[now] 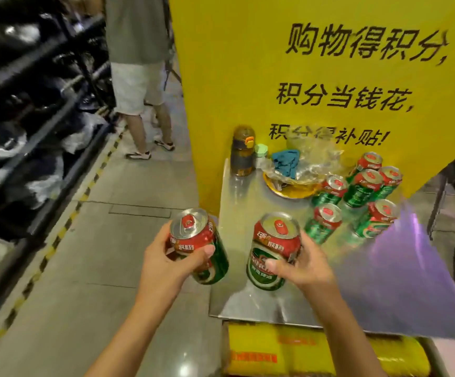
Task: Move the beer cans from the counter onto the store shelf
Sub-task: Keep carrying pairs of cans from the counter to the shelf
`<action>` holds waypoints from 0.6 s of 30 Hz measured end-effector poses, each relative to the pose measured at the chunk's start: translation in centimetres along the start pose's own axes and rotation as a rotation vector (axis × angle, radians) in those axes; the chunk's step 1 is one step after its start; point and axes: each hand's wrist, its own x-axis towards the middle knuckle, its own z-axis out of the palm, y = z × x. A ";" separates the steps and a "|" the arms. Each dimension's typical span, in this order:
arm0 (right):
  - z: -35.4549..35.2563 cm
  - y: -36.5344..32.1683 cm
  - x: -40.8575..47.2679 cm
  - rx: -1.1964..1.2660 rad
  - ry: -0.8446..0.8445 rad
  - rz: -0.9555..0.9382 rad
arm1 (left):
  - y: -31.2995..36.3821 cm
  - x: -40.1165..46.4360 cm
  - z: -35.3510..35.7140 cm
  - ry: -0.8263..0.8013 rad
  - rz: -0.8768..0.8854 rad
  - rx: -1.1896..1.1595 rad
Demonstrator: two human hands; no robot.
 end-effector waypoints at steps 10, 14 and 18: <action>29.8 -0.4 0.5 -0.037 -0.484 -0.032 | -0.7 -7.0 -27.3 0.591 -0.055 0.057; 39.7 -0.8 -0.2 -0.029 -0.654 -0.033 | -1.1 -10.6 -35.5 0.803 -0.081 0.038; 47.0 -1.2 0.1 -0.066 -0.771 -0.047 | -1.7 -12.1 -41.3 0.951 -0.069 0.023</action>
